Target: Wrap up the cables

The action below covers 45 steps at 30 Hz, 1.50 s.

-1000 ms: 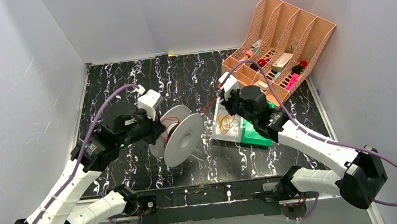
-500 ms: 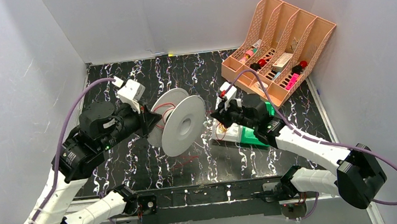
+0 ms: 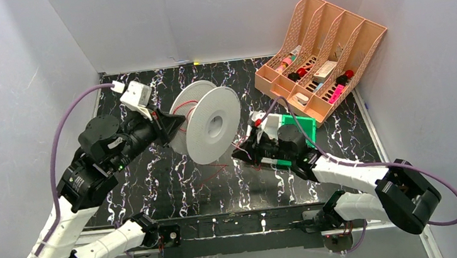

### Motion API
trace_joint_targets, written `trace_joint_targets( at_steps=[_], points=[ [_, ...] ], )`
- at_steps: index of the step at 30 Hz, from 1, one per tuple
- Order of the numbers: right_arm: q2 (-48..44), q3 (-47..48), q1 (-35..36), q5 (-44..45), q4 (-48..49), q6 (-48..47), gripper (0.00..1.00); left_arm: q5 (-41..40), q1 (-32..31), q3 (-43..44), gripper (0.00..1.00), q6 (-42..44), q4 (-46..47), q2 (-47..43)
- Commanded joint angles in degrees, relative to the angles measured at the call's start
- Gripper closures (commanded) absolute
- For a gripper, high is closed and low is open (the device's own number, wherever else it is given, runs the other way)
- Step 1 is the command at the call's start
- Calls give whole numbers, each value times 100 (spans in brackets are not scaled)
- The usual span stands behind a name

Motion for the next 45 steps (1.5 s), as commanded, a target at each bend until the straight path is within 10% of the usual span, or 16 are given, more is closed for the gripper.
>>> trace_joint_targets(
  at_steps=[1, 21, 45],
  points=[
    [-6, -149, 103, -102, 932, 470, 73, 212, -25, 462, 100, -203, 1051, -81],
    [-1725, -663, 117, 1443, -355, 219, 42, 327, -25, 634, 100, -111, 1156, -94],
    [-158, -580, 108, 998, 14, 115, 38, 348, -25, 802, 100, -123, 992, -15]
  ],
)
